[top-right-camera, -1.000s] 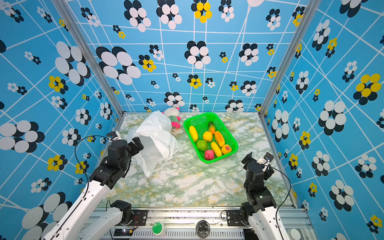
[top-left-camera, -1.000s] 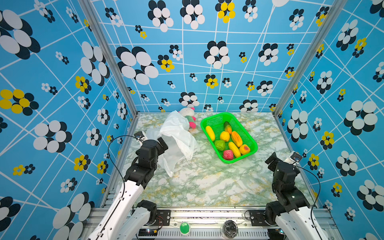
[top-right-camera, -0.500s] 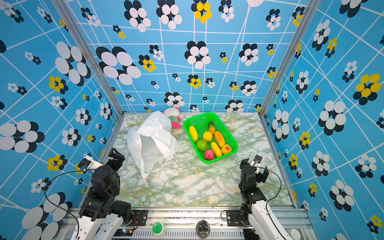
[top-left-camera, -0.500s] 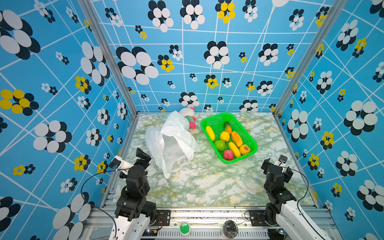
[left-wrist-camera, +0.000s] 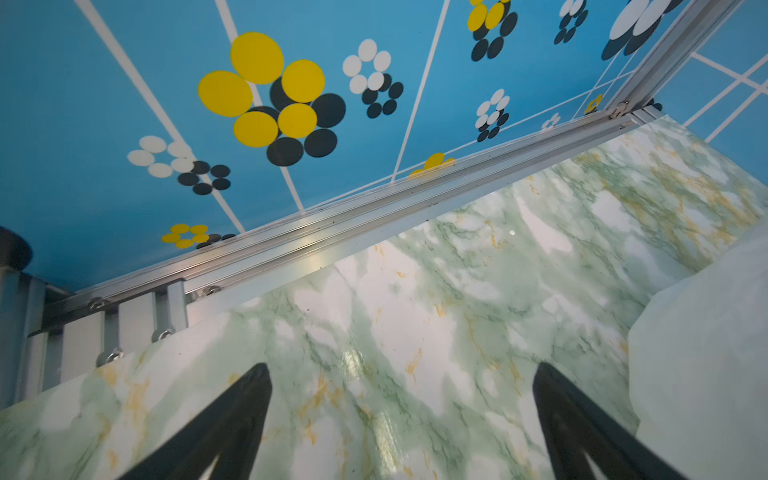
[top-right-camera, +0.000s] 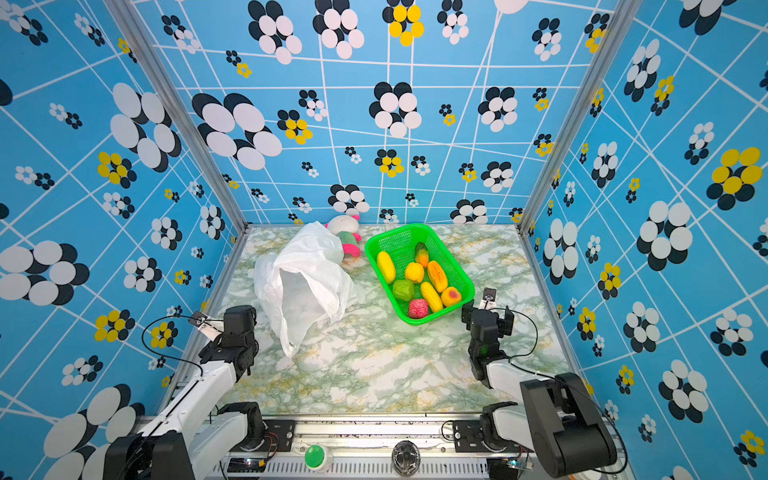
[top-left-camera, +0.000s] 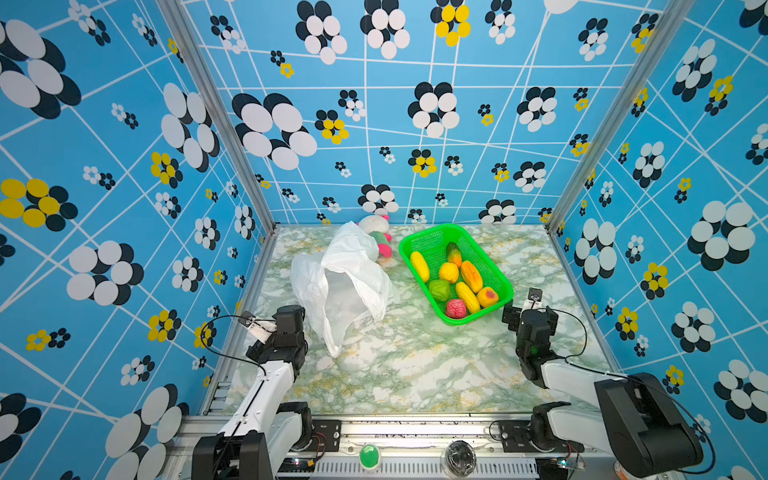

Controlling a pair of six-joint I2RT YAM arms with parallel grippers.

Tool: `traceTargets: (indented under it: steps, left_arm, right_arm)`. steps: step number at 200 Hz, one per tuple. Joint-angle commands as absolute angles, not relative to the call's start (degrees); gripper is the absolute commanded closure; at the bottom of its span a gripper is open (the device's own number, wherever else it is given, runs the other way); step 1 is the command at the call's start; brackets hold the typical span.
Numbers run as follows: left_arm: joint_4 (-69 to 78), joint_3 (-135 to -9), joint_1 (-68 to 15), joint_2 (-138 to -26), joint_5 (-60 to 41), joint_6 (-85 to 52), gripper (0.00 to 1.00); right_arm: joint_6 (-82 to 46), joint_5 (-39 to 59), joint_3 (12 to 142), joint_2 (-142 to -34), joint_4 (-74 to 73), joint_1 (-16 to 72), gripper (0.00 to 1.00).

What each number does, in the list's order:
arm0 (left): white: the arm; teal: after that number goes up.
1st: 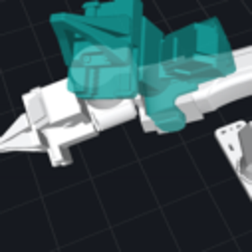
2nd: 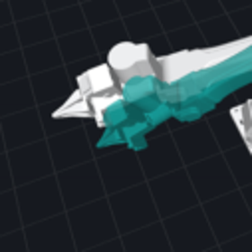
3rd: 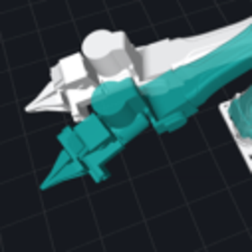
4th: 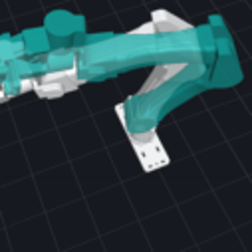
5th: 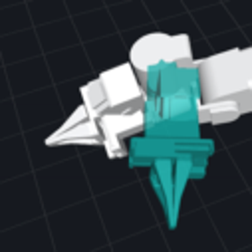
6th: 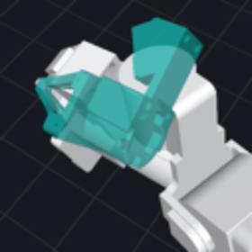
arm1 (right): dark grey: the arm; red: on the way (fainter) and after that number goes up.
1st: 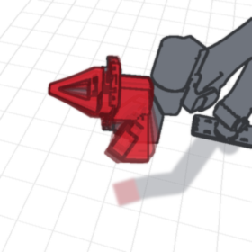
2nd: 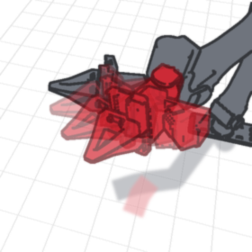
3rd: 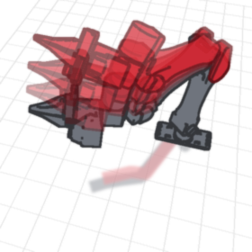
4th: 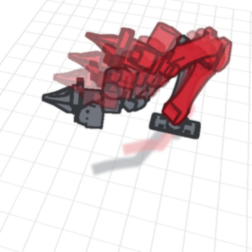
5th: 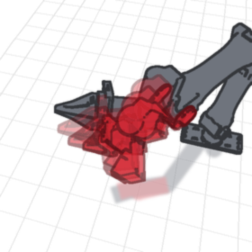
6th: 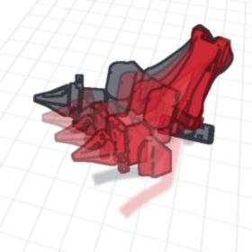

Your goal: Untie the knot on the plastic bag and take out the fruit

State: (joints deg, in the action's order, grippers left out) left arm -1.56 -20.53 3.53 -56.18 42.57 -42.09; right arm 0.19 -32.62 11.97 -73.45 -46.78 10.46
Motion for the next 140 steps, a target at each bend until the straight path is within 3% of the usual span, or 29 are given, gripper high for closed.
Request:
traceTargets:
  steps: [1,38,58,76,111,140]
  left_arm:
    - [11.44,-19.28,3.83,-58.58,40.08,-35.72,0.01]
    - [20.55,-24.17,3.80,-73.28,34.19,-27.48,0.01]
    - [22.30,-27.97,3.22,-78.29,27.49,-22.51,0.01]
    - [22.98,-29.11,2.69,-79.47,25.28,-19.71,0.00]
    - [30.45,-26.91,-0.72,-79.32,27.63,-13.14,0.01]
    - [31.82,-28.84,-3.20,-82.06,22.71,-7.01,0.00]
  right_arm:
    - [1.21,-28.53,14.23,-77.48,-56.59,10.16,0.00]
    - [2.69,-23.59,11.83,-93.88,-79.76,8.39,0.01]
    - [0.71,-24.59,12.92,-90.30,-72.13,8.04,0.01]
    - [1.61,-24.27,12.91,-92.14,-74.95,8.13,0.01]
    - [1.04,-25.14,13.14,-91.68,-73.77,8.09,0.01]
    - [0.60,-26.51,17.26,-90.86,-65.08,8.11,0.01]
